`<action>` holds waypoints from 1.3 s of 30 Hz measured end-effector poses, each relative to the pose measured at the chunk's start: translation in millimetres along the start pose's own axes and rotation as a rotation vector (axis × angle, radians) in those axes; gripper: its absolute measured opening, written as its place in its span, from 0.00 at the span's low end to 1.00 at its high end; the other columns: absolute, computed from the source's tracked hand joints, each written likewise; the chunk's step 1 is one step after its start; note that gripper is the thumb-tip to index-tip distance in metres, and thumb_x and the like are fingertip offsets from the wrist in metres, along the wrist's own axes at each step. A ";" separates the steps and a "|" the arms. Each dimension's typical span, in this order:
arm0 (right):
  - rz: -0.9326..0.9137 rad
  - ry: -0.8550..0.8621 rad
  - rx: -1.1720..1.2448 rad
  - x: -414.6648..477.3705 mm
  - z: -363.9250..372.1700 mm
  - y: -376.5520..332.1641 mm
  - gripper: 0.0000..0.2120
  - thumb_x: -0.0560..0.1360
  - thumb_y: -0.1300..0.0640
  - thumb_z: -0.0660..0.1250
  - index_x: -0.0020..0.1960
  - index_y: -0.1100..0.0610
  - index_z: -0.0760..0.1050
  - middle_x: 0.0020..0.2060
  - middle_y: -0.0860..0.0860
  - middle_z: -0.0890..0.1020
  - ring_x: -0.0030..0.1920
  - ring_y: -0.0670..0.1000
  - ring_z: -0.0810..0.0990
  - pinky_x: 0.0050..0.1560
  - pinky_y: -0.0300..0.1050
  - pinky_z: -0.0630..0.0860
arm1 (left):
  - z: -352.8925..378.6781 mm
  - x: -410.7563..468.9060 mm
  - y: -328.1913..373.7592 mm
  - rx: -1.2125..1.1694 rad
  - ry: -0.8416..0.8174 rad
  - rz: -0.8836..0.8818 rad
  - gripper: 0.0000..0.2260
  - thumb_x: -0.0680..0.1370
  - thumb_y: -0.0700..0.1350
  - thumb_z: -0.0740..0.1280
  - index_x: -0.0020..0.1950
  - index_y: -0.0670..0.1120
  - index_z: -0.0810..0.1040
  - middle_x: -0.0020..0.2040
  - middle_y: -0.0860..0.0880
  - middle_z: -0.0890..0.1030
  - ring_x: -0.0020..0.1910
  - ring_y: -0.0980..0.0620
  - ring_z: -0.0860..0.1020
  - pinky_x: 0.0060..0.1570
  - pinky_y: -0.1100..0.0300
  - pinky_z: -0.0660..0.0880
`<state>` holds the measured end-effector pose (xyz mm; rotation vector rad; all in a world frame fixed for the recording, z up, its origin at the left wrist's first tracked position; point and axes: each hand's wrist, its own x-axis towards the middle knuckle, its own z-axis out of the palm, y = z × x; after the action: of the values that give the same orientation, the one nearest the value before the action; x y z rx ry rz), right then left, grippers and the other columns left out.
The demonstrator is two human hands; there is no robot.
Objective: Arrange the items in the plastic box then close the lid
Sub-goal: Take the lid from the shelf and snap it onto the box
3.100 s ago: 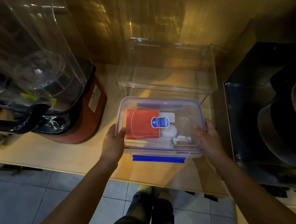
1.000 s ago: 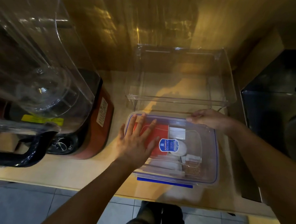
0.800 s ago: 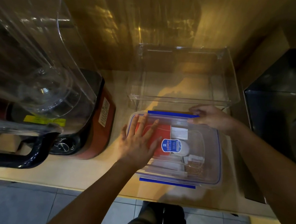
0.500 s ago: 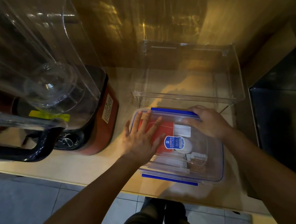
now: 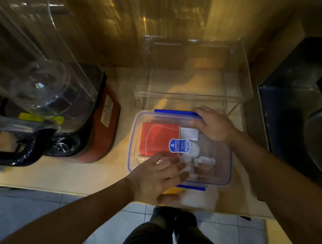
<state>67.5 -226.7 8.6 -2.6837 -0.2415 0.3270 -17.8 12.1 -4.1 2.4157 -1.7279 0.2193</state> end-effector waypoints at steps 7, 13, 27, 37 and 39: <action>-0.016 0.003 -0.024 -0.2 -0.6 -1.4 0.22 0.77 0.45 0.58 0.66 0.56 0.69 0.62 0.55 0.75 0.61 0.56 0.74 0.60 0.51 0.64 | 5.9 2.3 5.6 0.362 -0.342 0.021 0.34 0.72 0.60 0.64 0.75 0.52 0.56 0.72 0.43 0.68 0.71 0.39 0.66 0.62 0.26 0.59; -0.001 -0.004 -0.066 -1.4 -1.0 -3.5 0.22 0.78 0.45 0.57 0.67 0.56 0.67 0.62 0.55 0.75 0.62 0.56 0.73 0.61 0.52 0.63 | 7.5 3.1 16.6 0.416 -0.320 -0.084 0.39 0.70 0.56 0.71 0.74 0.53 0.54 0.73 0.44 0.63 0.70 0.37 0.67 0.59 0.30 0.68; 0.066 -0.108 0.113 4.2 -8.5 -3.4 0.21 0.75 0.42 0.61 0.65 0.50 0.69 0.61 0.50 0.75 0.58 0.53 0.74 0.60 0.52 0.69 | -15.9 28.7 -24.2 -0.050 -0.437 0.162 0.34 0.71 0.54 0.67 0.74 0.52 0.58 0.76 0.46 0.62 0.76 0.44 0.57 0.72 0.41 0.50; 0.055 0.044 0.051 4.6 0.4 -1.6 0.22 0.72 0.35 0.60 0.57 0.48 0.74 0.51 0.50 0.82 0.50 0.55 0.79 0.45 0.44 0.66 | -12.2 33.9 -30.1 -0.099 -0.430 0.287 0.26 0.78 0.52 0.59 0.75 0.52 0.58 0.76 0.52 0.61 0.77 0.50 0.53 0.76 0.45 0.42; 0.043 0.063 0.061 4.5 0.8 -1.2 0.22 0.72 0.35 0.60 0.57 0.48 0.74 0.51 0.51 0.83 0.50 0.55 0.80 0.45 0.44 0.67 | -12.3 34.3 -30.1 -0.110 -0.431 0.303 0.24 0.79 0.50 0.58 0.74 0.53 0.59 0.76 0.53 0.62 0.77 0.51 0.52 0.75 0.47 0.39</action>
<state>71.4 -224.3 7.6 -2.6370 -0.1528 0.2577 21.4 -7.3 13.8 2.2281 -2.2144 -0.3821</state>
